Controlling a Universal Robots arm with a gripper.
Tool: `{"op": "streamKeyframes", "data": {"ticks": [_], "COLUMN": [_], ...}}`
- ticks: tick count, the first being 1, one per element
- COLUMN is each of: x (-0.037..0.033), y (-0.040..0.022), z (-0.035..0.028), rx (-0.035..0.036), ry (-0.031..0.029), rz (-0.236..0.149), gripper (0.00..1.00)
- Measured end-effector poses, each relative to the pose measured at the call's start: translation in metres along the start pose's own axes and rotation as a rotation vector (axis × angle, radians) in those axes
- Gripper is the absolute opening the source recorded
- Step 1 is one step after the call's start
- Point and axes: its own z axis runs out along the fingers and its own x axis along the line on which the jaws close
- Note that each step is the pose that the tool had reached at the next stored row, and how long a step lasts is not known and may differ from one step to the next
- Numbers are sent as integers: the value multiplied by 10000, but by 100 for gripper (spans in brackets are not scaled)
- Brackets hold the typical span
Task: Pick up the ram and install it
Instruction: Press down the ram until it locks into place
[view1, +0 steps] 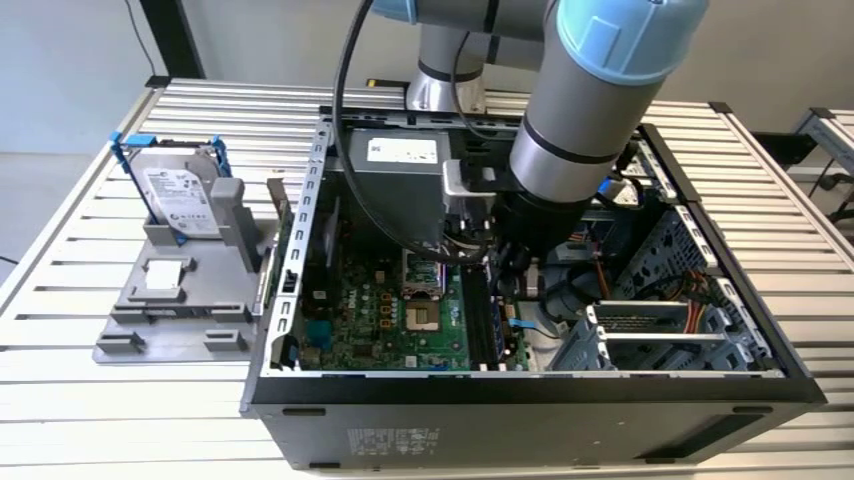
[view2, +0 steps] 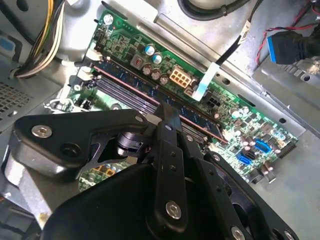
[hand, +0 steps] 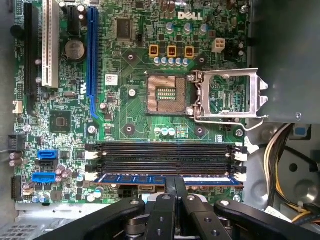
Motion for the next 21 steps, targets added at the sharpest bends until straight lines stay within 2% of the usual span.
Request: {"op": "streamKeyframes", "data": {"ticks": [8,14,15,16,17,18,21], "x": [18,21,14,15,14,15,10], "y": [-5,-9,-8,-7,-5,-3,2], "z": [141,227,193,172,131,82,-55], "rx": [0,-7,-8,3,6,1,1], "ry": [-1,31,44,-6,-23,-5,-3], "rz": [1,2,4,3,1,1,1], "gripper": [0,0,0,0,0,0,0]}}
